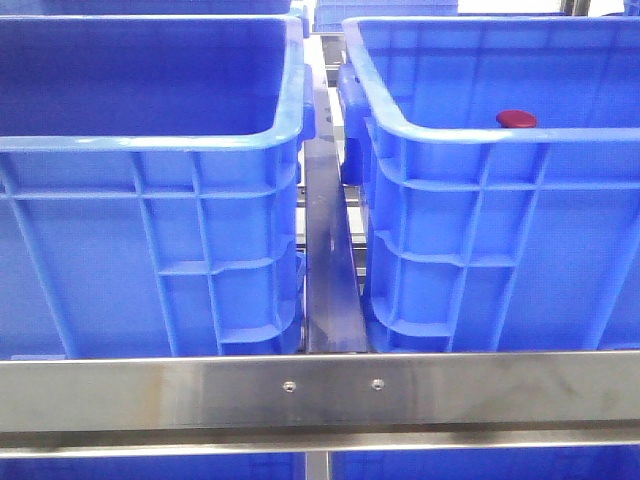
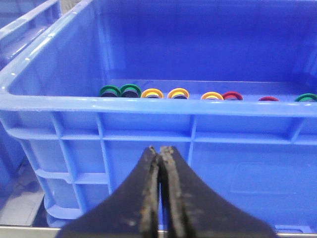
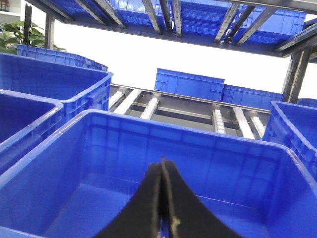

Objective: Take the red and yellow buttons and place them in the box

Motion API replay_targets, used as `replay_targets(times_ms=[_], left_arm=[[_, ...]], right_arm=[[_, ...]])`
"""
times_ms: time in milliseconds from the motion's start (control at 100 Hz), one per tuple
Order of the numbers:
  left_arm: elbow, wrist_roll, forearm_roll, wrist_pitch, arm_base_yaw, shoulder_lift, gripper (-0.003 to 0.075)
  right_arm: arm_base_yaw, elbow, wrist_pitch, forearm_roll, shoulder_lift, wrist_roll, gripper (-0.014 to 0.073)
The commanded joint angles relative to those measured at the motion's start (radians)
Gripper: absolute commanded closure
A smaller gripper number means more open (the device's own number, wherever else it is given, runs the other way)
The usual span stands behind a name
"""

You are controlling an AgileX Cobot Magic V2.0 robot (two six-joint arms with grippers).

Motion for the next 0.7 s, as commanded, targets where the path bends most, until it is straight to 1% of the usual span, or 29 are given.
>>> replay_targets(times_ms=[0, 390, 630, 690], left_arm=[[0.053, 0.000, -0.011, -0.078, 0.002, -0.030, 0.0740], [0.053, 0.000, -0.011, -0.078, 0.002, -0.030, 0.0740], [0.053, 0.000, -0.011, -0.078, 0.002, -0.030, 0.0740], [0.053, 0.000, -0.011, -0.078, 0.002, -0.030, 0.0740]], right_arm=[[-0.004, -0.024, -0.023, 0.013, 0.012, -0.005, 0.0662], [-0.004, -0.024, -0.023, 0.013, 0.012, -0.005, 0.0662], [-0.004, -0.019, -0.045, 0.013, 0.012, -0.005, 0.0662], [-0.004, -0.012, -0.075, 0.013, 0.012, -0.005, 0.0662]])
